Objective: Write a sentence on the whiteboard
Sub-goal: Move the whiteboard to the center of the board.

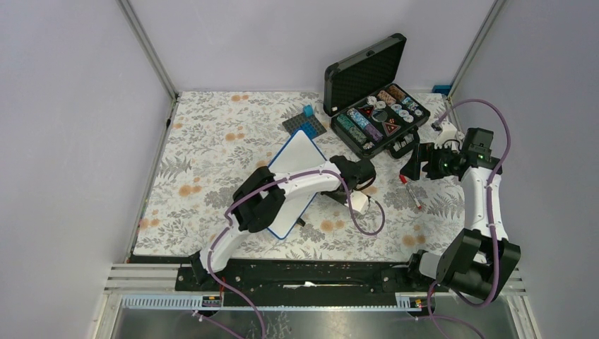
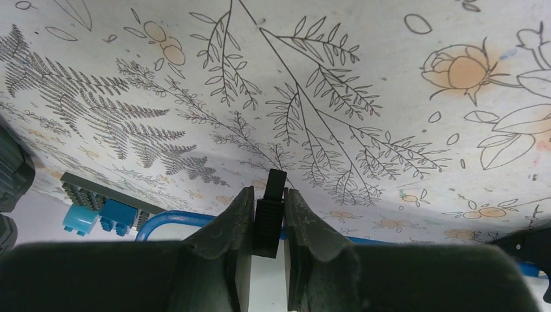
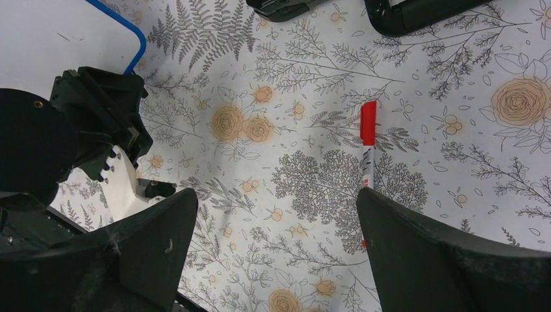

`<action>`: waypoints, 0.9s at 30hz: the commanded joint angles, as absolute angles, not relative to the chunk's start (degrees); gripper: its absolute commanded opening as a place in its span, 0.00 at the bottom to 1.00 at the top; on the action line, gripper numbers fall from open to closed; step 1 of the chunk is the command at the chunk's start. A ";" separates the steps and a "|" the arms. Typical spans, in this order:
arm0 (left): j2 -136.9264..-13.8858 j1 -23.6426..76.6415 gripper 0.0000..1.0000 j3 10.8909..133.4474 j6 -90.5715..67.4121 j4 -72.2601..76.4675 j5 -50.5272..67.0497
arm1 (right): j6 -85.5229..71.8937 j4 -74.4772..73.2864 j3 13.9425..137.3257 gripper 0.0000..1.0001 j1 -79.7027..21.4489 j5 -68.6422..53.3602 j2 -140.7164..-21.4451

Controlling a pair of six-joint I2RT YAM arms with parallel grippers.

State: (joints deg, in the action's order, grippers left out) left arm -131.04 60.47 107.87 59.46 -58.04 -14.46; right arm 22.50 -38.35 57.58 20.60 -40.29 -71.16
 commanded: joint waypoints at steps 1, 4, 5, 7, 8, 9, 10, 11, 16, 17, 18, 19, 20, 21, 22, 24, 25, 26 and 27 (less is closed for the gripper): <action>-131.31 60.91 0.14 111.35 57.76 -52.96 -12.64 | 25.20 -40.97 59.94 0.99 21.08 -41.89 -69.74; -131.27 61.00 0.27 112.59 57.24 -52.79 -12.19 | 25.72 -41.62 60.16 0.99 21.31 -41.35 -69.70; -131.08 61.07 0.29 112.95 56.95 -52.77 -11.85 | 25.95 -41.89 60.32 0.99 21.40 -41.19 -69.70; -130.48 61.33 0.37 113.35 56.46 -52.77 -11.46 | 26.50 -42.96 60.81 0.99 21.69 -41.21 -69.85; -129.97 61.35 0.41 113.30 56.38 -52.76 -11.24 | 26.80 -43.43 61.17 0.99 21.71 -41.26 -70.03; -129.50 61.35 0.43 113.25 56.27 -52.81 -10.94 | 27.09 -43.87 61.51 0.99 21.77 -41.23 -70.21; -128.95 61.35 0.45 113.21 55.99 -52.82 -10.72 | 27.30 -44.32 61.91 0.99 21.79 -41.18 -70.42; -128.29 61.35 0.48 113.13 55.66 -52.82 -10.50 | 27.64 -44.83 62.26 0.99 21.86 -41.03 -70.60; -123.75 60.99 0.75 113.39 51.18 -52.74 -6.64 | 30.00 -47.52 62.94 0.99 22.14 -39.77 -70.58; -122.64 60.67 0.79 113.52 49.86 -52.76 -5.50 | 30.69 -48.04 62.89 0.99 22.15 -39.31 -70.58; -121.37 60.09 0.81 113.24 48.78 -52.81 -4.35 | 31.38 -48.50 62.74 0.99 22.15 -38.70 -70.64; -119.81 59.21 0.84 112.39 47.51 -52.61 -2.65 | 32.15 -48.90 62.55 0.99 22.15 -38.07 -70.66; -117.69 57.84 0.89 111.65 46.30 -52.24 0.12 | 32.95 -49.39 62.31 0.99 22.23 -37.67 -70.59; -115.97 56.45 0.94 111.05 44.66 -52.01 3.77 | 33.55 -49.77 62.06 0.99 22.23 -37.40 -70.46; -114.22 54.89 0.96 110.43 42.97 -51.72 6.12 | 33.94 -49.75 61.63 0.99 22.27 -37.06 -70.43; -110.62 52.28 0.99 108.58 39.89 -50.18 9.76 | 35.20 -49.70 60.71 0.99 22.32 -36.27 -70.95; -108.88 51.13 0.99 107.34 38.30 -48.93 11.17 | 35.74 -49.63 60.35 0.99 22.32 -35.69 -71.78; -107.11 50.22 0.99 106.33 36.86 -47.77 12.16 | 35.99 -49.71 60.06 0.99 22.32 -34.68 -72.99; -105.65 49.18 0.99 105.59 35.42 -46.95 12.92 | 36.28 -49.70 59.86 0.97 22.37 -34.12 -74.18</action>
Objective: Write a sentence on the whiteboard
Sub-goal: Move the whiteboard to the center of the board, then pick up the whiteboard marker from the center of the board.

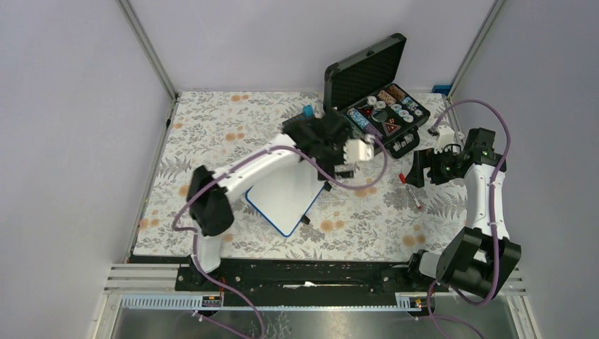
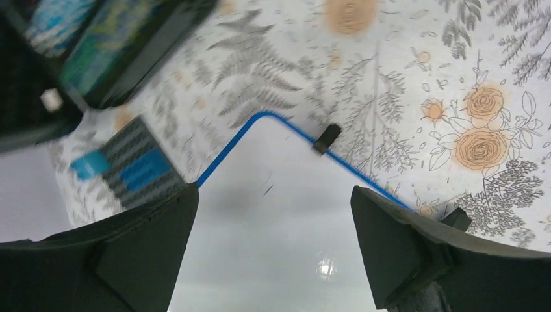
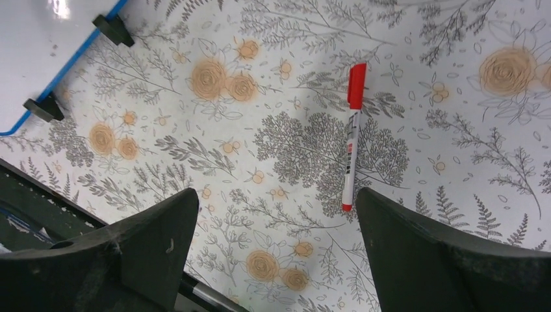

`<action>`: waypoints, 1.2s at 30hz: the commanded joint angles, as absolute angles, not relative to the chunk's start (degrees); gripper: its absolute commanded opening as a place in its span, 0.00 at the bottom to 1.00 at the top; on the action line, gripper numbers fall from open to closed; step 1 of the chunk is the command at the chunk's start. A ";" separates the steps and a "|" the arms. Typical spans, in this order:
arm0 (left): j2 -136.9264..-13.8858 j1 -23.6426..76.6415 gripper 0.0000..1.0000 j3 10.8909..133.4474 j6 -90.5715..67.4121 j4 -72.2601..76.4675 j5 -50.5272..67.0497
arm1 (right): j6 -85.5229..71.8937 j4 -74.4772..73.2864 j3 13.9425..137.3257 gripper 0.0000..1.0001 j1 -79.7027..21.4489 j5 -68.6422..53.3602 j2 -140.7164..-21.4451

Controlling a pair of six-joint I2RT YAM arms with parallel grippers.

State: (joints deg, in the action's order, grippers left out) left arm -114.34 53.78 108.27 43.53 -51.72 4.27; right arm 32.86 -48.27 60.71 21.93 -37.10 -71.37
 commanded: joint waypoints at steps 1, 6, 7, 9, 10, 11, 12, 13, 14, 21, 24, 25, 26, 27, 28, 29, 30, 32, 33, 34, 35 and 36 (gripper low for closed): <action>-104.44 48.07 0.99 105.14 33.82 -46.14 13.69 | 36.52 -49.40 59.52 0.94 22.41 -32.73 -75.28; -98.02 38.78 0.99 102.98 21.57 -42.19 24.00 | 35.63 -44.99 56.60 0.80 22.83 -28.14 -78.65; -96.22 37.37 0.99 101.51 19.83 -40.81 25.23 | 35.38 -43.77 55.73 0.78 22.85 -27.59 -79.01; -91.91 35.46 0.99 97.38 15.52 -36.02 23.93 | 35.16 -41.16 53.83 0.74 22.78 -26.45 -79.91; -89.57 35.16 0.99 95.04 12.93 -32.75 20.90 | 35.11 -40.12 53.29 0.72 22.77 -25.78 -80.63; -87.36 34.89 0.99 92.64 10.90 -30.01 17.84 | 35.04 -39.27 52.92 0.69 22.77 -24.90 -81.44; -84.89 34.71 0.99 90.28 8.98 -27.72 15.11 | 35.14 -38.66 52.84 0.66 22.83 -24.55 -82.41; -82.86 34.48 0.99 88.07 7.45 -25.54 12.63 | 35.17 -38.09 52.82 0.64 22.77 -24.28 -83.50; -80.89 34.04 0.99 86.21 7.00 -24.40 11.87 | 35.19 -37.59 52.97 0.63 22.80 -24.23 -84.56; -75.54 30.91 0.99 80.28 2.22 -24.40 11.70 | 35.95 -33.89 52.88 0.48 22.76 -23.33 -91.21; -75.09 29.91 0.99 79.11 1.90 -25.03 13.01 | 36.37 -31.88 52.01 0.46 22.61 -22.56 -92.87; -75.25 29.86 0.99 79.03 2.00 -25.45 13.33 | 36.51 -31.36 51.70 0.46 22.52 -22.12 -93.21; -75.37 29.81 0.99 78.93 2.19 -25.87 13.88 | 36.74 -30.66 51.15 0.45 22.32 -21.38 -93.34; -75.48 29.80 0.99 78.84 2.46 -26.06 14.27 | 36.88 -29.63 50.52 0.45 21.99 -20.47 -93.34; -75.58 29.80 0.99 78.83 2.60 -26.10 14.41 | 37.12 -28.51 49.67 0.44 21.45 -19.38 -93.32; -75.59 29.79 0.99 78.84 2.82 -26.10 14.73 | 37.40 -27.47 48.58 0.43 20.73 -18.23 -93.14; -75.73 29.79 0.99 78.82 3.01 -26.10 14.95 | 37.54 -26.46 47.70 0.42 19.95 -17.06 -92.90; -76.21 29.79 0.99 78.88 3.43 -26.18 15.55 | 37.62 -24.62 46.16 0.41 18.20 -14.80 -92.39; -76.47 29.79 0.99 78.92 3.66 -26.19 15.71 | 37.62 -23.89 45.65 0.41 17.25 -13.97 -92.20; -76.73 29.78 0.99 79.07 3.64 -26.26 15.60 | 37.62 -23.49 45.31 0.41 16.50 -13.34 -92.12; -77.04 29.79 0.99 79.25 3.65 -26.46 15.46 | 37.51 -23.39 45.30 0.40 15.92 -13.06 -92.30; -77.34 29.79 0.99 79.57 3.87 -26.97 15.65 | 37.35 -23.58 45.49 0.39 15.69 -13.14 -92.69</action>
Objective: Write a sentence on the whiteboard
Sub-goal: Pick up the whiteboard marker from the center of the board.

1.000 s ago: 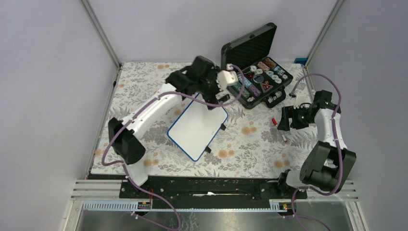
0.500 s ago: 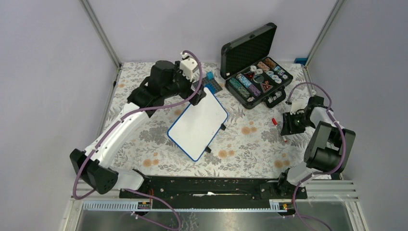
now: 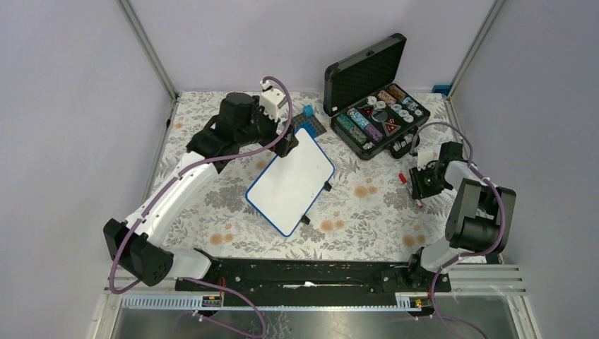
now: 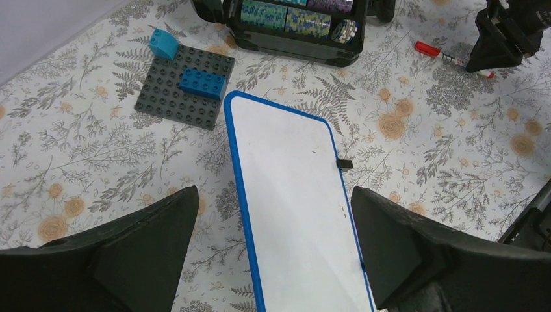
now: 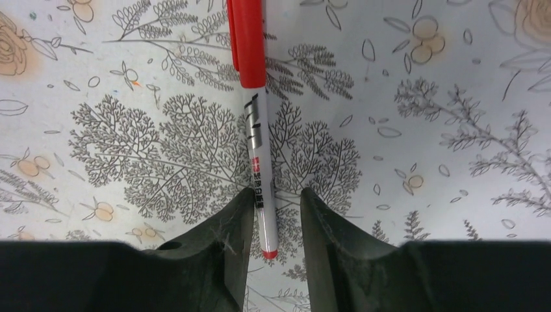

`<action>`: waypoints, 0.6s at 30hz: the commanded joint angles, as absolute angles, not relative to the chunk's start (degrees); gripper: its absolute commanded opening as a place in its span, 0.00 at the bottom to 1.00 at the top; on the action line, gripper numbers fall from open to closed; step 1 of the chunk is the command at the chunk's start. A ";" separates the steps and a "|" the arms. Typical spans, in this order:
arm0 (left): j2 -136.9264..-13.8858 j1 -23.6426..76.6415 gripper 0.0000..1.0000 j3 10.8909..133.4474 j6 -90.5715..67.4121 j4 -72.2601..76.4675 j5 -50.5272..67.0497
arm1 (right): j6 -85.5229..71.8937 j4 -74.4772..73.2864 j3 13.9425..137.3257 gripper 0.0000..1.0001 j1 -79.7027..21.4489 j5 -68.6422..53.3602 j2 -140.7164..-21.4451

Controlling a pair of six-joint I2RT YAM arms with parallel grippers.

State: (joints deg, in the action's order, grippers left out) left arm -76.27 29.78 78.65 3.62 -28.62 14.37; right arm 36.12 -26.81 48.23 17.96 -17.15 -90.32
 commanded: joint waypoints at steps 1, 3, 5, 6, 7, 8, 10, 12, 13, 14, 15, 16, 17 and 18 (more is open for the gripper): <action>-77.75 29.79 0.99 79.97 3.99 -27.44 15.93 | 37.23 -24.05 45.98 0.37 15.65 -13.34 -93.34; -78.34 29.79 0.99 80.39 3.66 -28.30 16.40 | 37.22 -25.42 47.00 0.31 15.64 -14.03 -94.62; -78.33 29.79 0.99 79.85 3.83 -28.32 17.26 | 37.40 -26.74 47.83 0.22 15.64 -15.30 -95.71; -78.24 29.78 0.99 79.60 3.86 -28.30 17.41 | 37.49 -27.68 48.31 0.18 15.64 -16.05 -96.20; -78.22 29.79 0.99 79.50 3.87 -28.41 17.46 | 37.59 -28.52 48.72 0.14 15.64 -16.68 -96.47; -78.29 29.79 0.99 79.40 3.87 -28.70 17.49 | 37.61 -29.36 49.05 0.09 15.64 -17.11 -96.39; -78.44 29.79 0.99 79.58 4.47 -29.78 18.54 | 37.62 -30.22 49.34 0.02 15.52 -17.91 -94.67; -78.64 29.79 0.99 79.69 5.31 -31.09 20.14 | 37.55 -31.93 49.96 0.00 15.31 -19.81 -92.04; -78.74 29.79 0.99 79.67 6.08 -31.80 21.11 | 37.47 -33.35 50.89 0.00 15.17 -21.06 -90.79; -78.67 29.79 0.99 79.63 6.35 -32.16 22.10 | 37.40 -35.11 52.00 0.00 15.12 -22.72 -89.51; -78.60 29.79 0.99 79.51 7.08 -32.43 23.15 | 37.27 -36.94 53.19 0.00 15.00 -24.25 -88.51; -78.43 29.75 0.99 79.34 8.01 -32.70 24.30 | 37.06 -38.92 54.62 0.00 14.84 -25.97 -87.42; -78.26 29.71 0.99 79.29 9.26 -32.88 25.04 | 36.91 -40.67 56.05 0.00 14.59 -27.50 -86.45; -78.17 29.60 0.99 79.38 9.84 -33.17 25.70 | 36.74 -42.50 57.27 0.00 14.01 -28.72 -85.55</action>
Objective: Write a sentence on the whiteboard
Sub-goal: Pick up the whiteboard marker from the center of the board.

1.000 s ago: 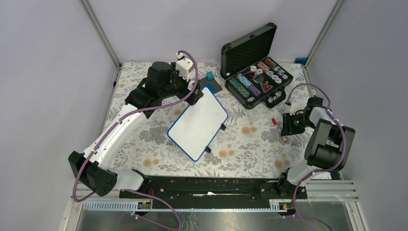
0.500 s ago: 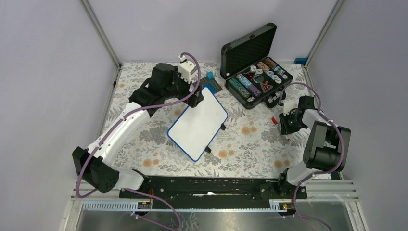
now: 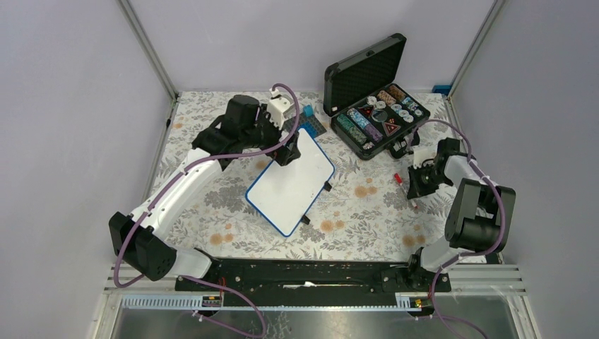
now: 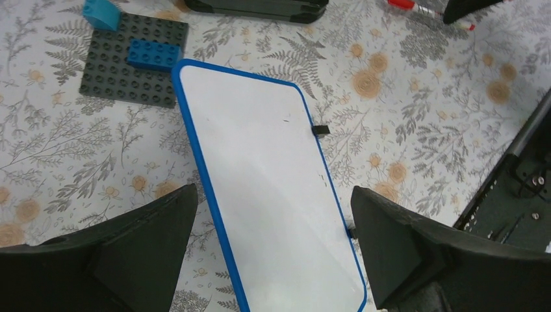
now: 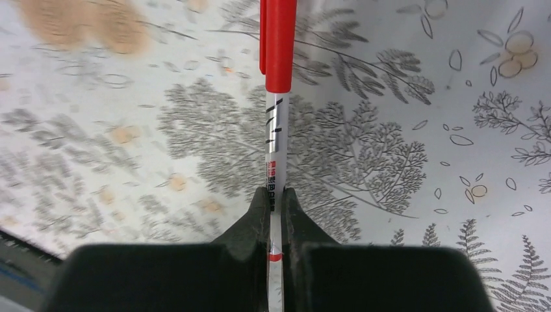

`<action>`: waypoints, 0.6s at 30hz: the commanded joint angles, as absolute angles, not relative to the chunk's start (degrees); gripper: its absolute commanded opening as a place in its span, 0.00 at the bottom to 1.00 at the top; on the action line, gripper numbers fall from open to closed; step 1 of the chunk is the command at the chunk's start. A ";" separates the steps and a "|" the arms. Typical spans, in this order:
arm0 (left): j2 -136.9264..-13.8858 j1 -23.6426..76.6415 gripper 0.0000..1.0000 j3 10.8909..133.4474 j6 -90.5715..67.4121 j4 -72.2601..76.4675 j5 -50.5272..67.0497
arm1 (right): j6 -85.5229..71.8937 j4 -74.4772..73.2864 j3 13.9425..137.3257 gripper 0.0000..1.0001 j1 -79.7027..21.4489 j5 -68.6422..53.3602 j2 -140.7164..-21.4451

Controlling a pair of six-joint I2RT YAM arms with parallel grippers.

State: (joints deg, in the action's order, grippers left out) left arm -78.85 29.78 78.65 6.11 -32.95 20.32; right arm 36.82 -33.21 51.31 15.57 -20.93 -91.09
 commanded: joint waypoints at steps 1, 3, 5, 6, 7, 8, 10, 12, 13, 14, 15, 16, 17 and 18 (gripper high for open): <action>-78.18 29.31 0.99 79.65 10.45 -33.67 26.95 | 36.55 -44.05 58.40 0.00 13.25 -29.66 -84.53; -78.43 28.63 0.99 80.28 12.04 -35.05 30.49 | 35.90 -46.03 59.91 0.00 11.25 -30.89 -82.36; -78.51 28.40 0.99 80.73 14.61 -36.43 33.22 | 35.01 -47.55 61.22 0.00 8.70 -31.86 -80.51; -78.42 28.47 0.99 80.82 15.68 -37.00 34.23 | 34.58 -48.48 61.99 0.00 7.58 -32.62 -79.74; -78.21 28.42 0.99 80.85 16.68 -37.34 34.95 | 34.16 -49.62 62.78 0.00 6.35 -33.44 -79.12; -78.03 28.47 0.99 80.79 17.56 -37.47 35.71 | 33.94 -50.85 63.69 0.00 5.14 -34.73 -78.58; -77.60 28.48 0.99 80.70 20.34 -38.19 37.75 | 33.13 -52.73 65.15 0.00 2.32 -36.96 -77.53; -77.57 28.73 0.99 80.90 23.53 -39.31 39.20 | 32.00 -53.82 66.29 0.00 -0.70 -38.22 -76.48; -77.57 29.30 0.99 81.33 25.73 -40.68 38.80 | 31.14 -53.92 66.63 0.00 -2.91 -38.35 -75.91; -77.50 30.10 0.99 81.95 28.18 -41.63 37.64 | 30.49 -54.04 66.94 0.00 -4.49 -38.70 -75.36; -77.44 31.46 0.99 82.45 30.57 -42.50 35.70 | 30.04 -54.39 67.22 0.00 -5.99 -39.39 -74.89; -77.36 33.13 0.99 82.79 33.25 -43.45 33.52 | 29.54 -54.80 67.56 0.00 -7.26 -40.26 -74.74; -77.33 35.60 0.99 83.11 36.29 -44.54 31.54 | 29.24 -55.37 67.93 0.00 -8.30 -41.23 -74.70; -77.64 37.67 0.99 83.66 38.99 -46.23 29.37 | 29.23 -56.14 68.33 0.00 -9.24 -42.92 -74.84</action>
